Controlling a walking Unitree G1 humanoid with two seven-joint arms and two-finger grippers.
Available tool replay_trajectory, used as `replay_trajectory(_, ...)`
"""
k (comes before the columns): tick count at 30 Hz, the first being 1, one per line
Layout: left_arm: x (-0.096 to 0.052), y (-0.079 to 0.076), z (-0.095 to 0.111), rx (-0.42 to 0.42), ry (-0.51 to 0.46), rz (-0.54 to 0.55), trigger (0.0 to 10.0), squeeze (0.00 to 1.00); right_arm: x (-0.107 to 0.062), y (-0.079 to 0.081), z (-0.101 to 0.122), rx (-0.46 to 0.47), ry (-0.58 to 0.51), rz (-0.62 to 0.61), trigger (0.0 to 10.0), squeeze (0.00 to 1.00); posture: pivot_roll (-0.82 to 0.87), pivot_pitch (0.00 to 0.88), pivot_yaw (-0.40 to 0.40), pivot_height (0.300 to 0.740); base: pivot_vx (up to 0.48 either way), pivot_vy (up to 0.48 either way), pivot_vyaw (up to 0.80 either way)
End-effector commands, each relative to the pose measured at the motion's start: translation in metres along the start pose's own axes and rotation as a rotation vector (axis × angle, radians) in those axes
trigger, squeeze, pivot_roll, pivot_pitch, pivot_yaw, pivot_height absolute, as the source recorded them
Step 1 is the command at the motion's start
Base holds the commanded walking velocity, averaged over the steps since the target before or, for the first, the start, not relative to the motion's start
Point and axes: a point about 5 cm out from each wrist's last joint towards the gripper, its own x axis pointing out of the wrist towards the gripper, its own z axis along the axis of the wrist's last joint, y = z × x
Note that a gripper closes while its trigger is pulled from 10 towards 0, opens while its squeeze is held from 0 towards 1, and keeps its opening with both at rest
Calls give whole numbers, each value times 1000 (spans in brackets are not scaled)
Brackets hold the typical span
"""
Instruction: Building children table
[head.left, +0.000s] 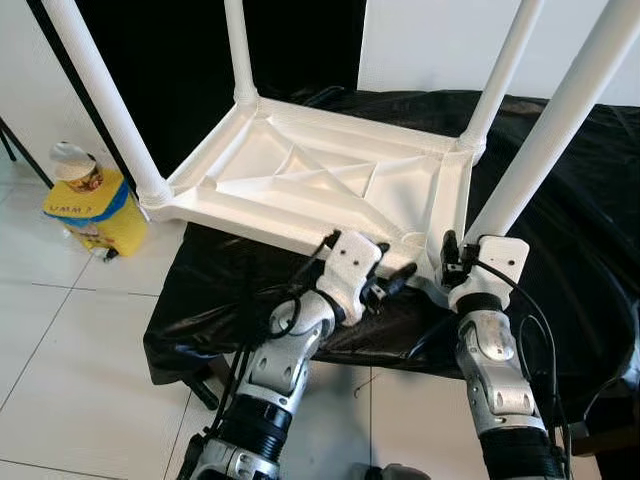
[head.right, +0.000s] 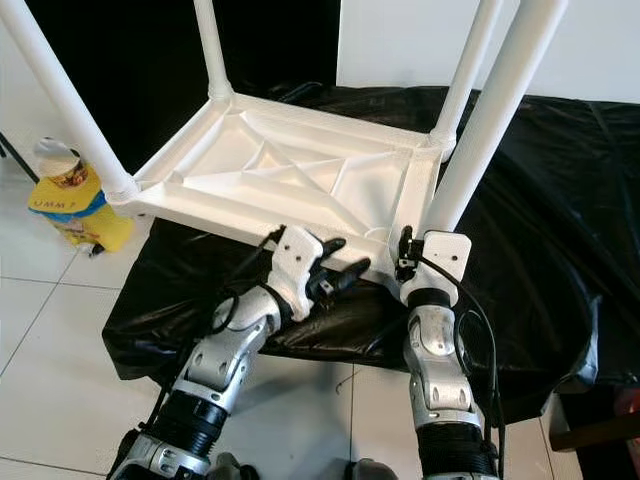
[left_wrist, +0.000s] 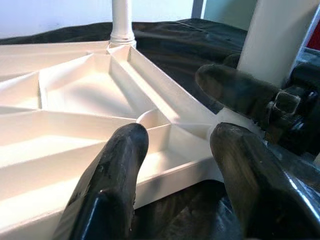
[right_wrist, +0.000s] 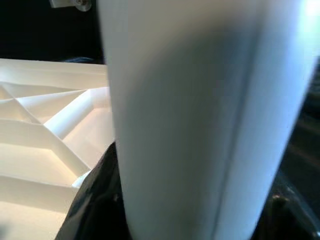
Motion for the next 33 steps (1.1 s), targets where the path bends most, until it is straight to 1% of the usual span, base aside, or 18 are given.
replay_trajectory(1, 3, -2, -5, -15, 22, 6, 10000, 0, -6, 3, -16, 5, 76, 13, 10000, 1000, 11, 147, -2, 740, 0, 0, 0)
replay_trajectory(4, 4, -2, -5, -15, 29, -8, 10000, 0, -6, 6, -16, 11, 72, 26, 10000, 1000, 12, 152, 1, 740, 0, 0, 0)
replay_trajectory(7, 2, -3, -9, -5, 45, -15, 10000, 0, -7, 7, -16, 14, 72, 35, 10000, 1000, 12, 157, 0, 740, 0, 0, 0)
replay_trajectory(8, 1, -4, -11, 2, 46, -15, 10000, 0, -8, 8, -16, 27, 69, 43, 10000, 600, 9, 156, -1, 740, 0, 0, 0)
replay_trajectory(9, 0, -5, -12, -4, 48, -21, 10000, 0, -8, 9, -15, 36, 67, 49, 10000, 0, 8, 154, -2, 740, 0, 0, 0)
replay_trajectory(12, 0, -4, -12, 10, 48, -18, 10000, 0, -8, 12, -13, 51, 53, 78, 10000, 0, 9, 150, -3, 740, 0, 0, 0)
replay_trajectory(17, 0, -3, -11, 24, 49, -17, 10000, 0, -8, 13, -11, 50, 43, 89, 10000, 0, 8, 147, -2, 740, 0, 0, 0)
replay_trajectory(18, -2, -2, -10, 63, 50, -21, 10000, 0, -7, 12, -8, 38, 24, 118, 10000, 0, 6, 136, -1, 740, 0, 0, 0)
replay_trajectory(19, -2, -2, -10, 63, 50, -21, 10000, 0, -7, 12, -8, 38, 24, 118, 10000, 0, 6, 136, -1, 740, 0, 0, 0)
replay_trajectory(21, -6, 0, -7, 97, 41, -37, 10000, 0, -5, 2, -3, 13, -5, 188, 10000, 0, 1, 124, -3, 740, 0, 0, 0)
replay_trajectory(22, -6, 0, -7, 97, 41, -37, 10000, 0, -5, 2, -3, 13, -5, 188, 10000, 0, 1, 124, -3, 740, 0, 0, 0)
replay_trajectory(25, -12, 1, 1, 79, -3, -90, 10000, 0, 0, -10, 4, -18, -30, 274, 10000, 0, 1, 111, -7, 740, 0, 0, 0)
replay_trajectory(27, -14, 2, 4, 86, -13, -104, 10000, 0, 3, -14, 6, -28, -36, 301, 10000, 0, 3, 110, -7, 740, 0, 0, 0)
replay_trajectory(29, -14, 2, 4, 86, -13, -104, 10000, 0, 3, -14, 6, -28, -36, 301, 10000, 0, 3, 110, -7, 740, 0, 0, 0)
replay_trajectory(30, -16, 3, 7, 106, -19, -111, 10000, 0, 5, -17, 8, -33, -38, 329, 10000, 0, 4, 108, -7, 740, 0, 0, 0)
replay_trajectory(31, -20, 6, 11, 125, -32, -123, 10000, 0, 8, -18, 10, -47, -36, 395, 10000, 0, -3, 92, -6, 740, 0, 0, 0)
replay_trajectory(32, -20, 6, 11, 125, -32, -123, 10000, 0, 8, -18, 10, -47, -36, 395, 10000, 0, -3, 92, -6, 740, 0, 0, 0)
replay_trajectory(33, -22, 7, 16, 143, -37, -137, 10000, 0, 10, -17, 12, -54, -25, 466, 10000, 0, -2, 83, -10, 740, 0, 0, 0)
